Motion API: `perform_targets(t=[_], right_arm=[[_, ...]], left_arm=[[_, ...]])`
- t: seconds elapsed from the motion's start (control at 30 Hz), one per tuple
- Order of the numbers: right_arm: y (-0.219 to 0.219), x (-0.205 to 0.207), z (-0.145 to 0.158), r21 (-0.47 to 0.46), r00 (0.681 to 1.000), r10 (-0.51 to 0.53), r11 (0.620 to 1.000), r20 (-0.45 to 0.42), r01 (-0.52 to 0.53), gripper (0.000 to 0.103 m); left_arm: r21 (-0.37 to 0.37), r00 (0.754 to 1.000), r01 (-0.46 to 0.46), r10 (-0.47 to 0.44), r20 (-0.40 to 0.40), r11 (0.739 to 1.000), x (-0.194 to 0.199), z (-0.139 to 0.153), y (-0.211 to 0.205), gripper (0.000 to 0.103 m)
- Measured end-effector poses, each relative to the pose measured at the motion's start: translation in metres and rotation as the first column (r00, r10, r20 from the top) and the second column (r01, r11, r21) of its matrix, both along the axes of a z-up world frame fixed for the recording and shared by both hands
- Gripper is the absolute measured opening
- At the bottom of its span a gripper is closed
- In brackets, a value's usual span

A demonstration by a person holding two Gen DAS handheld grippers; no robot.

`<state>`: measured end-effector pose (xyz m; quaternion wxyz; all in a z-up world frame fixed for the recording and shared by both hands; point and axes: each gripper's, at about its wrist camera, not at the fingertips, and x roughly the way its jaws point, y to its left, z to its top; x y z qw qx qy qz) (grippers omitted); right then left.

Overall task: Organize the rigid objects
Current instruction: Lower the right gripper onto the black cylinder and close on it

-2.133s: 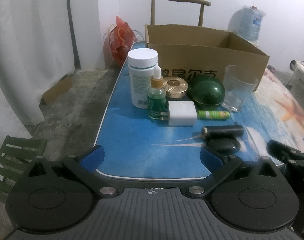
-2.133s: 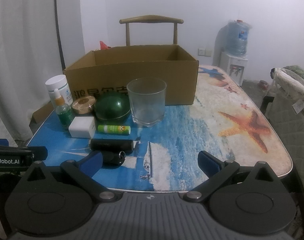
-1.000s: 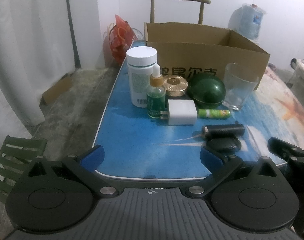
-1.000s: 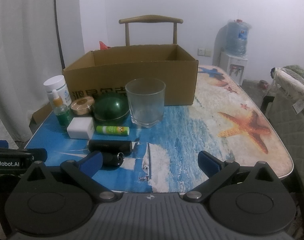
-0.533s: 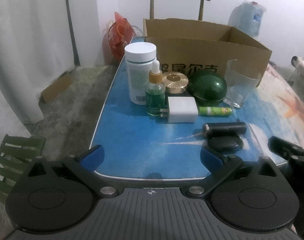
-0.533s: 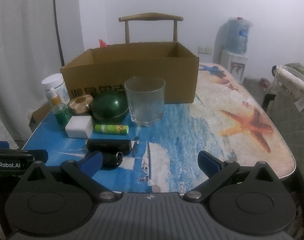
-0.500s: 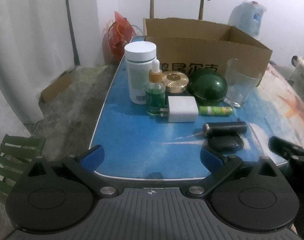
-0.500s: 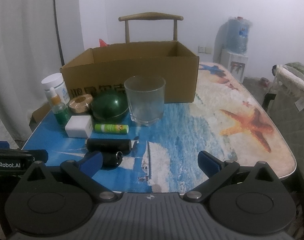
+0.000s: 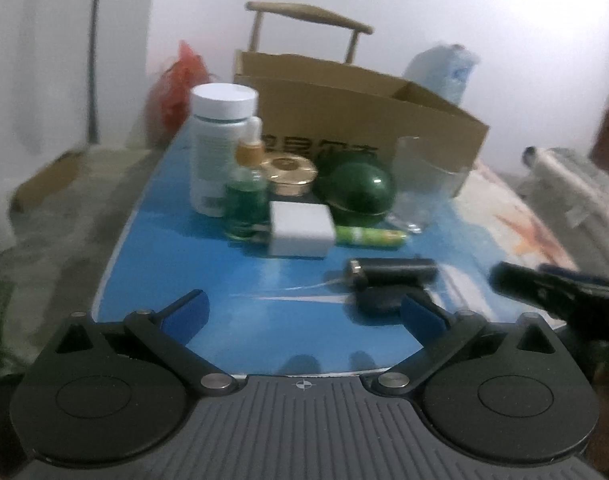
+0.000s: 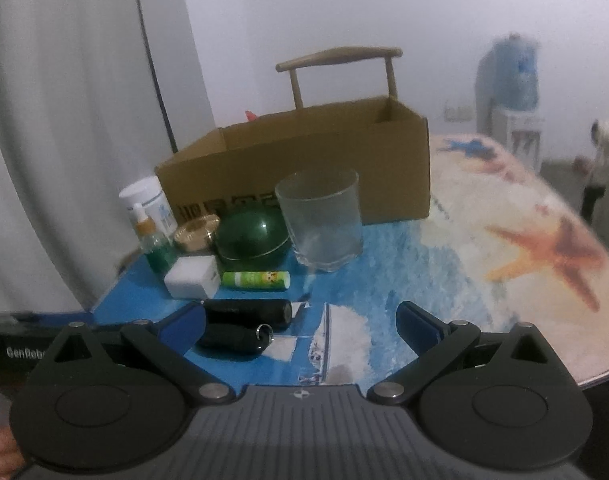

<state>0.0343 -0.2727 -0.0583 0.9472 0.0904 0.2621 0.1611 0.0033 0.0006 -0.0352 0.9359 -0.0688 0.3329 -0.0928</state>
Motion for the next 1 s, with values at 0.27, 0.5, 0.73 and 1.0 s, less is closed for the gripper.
perform_targets(t=[0.27, 0.5, 0.73, 1.0], right_arm=[[-0.013, 0.022, -0.013, 0.121, 0.998, 0.054, 0.991, -0.023, -0.051, 0.091], [-0.007, 0.045, -0.026, 0.185, 0.990, 0.125, 0.976, -0.069, -0.111, 0.069], [-0.005, 0.054, -0.033, 0.227, 0.984, 0.156, 0.965, -0.082, -0.134, 0.048], [-0.002, 0.062, -0.042, 0.254, 0.980, 0.166, 0.958, -0.108, -0.134, 0.039]], left_arm=[[0.059, 0.989, 0.136, -0.139, 0.048, 0.989, 0.009, -0.003, -0.029, 0.101], [0.100, 0.980, 0.193, -0.197, 0.036, 0.976, 0.025, -0.005, -0.050, 0.077], [0.102, 0.978, 0.206, -0.208, 0.005, 0.973, 0.034, -0.008, -0.055, 0.074], [0.091, 0.979, 0.205, -0.201, -0.044, 0.975, 0.045, -0.014, -0.058, 0.068]])
